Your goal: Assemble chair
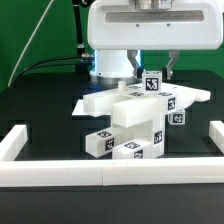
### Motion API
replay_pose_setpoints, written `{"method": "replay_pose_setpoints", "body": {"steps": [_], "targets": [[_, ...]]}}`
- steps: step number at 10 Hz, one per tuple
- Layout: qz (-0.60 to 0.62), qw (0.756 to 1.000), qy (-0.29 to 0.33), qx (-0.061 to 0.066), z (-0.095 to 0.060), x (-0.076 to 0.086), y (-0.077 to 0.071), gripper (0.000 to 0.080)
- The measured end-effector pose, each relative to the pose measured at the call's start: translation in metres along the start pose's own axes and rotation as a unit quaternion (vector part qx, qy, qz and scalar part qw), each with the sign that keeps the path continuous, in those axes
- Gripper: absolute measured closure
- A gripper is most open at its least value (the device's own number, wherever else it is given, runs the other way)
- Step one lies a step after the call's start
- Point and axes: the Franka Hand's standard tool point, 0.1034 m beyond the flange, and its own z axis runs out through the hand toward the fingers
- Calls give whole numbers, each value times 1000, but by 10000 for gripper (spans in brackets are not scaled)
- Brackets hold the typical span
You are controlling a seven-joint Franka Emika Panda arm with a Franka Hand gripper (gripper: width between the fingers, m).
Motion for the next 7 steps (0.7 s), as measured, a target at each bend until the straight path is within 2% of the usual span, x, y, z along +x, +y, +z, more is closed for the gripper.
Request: {"method": "replay_pose_setpoints", "body": {"steps": [7], "targets": [[0,1000,9,0,1,3,1,514]]}}
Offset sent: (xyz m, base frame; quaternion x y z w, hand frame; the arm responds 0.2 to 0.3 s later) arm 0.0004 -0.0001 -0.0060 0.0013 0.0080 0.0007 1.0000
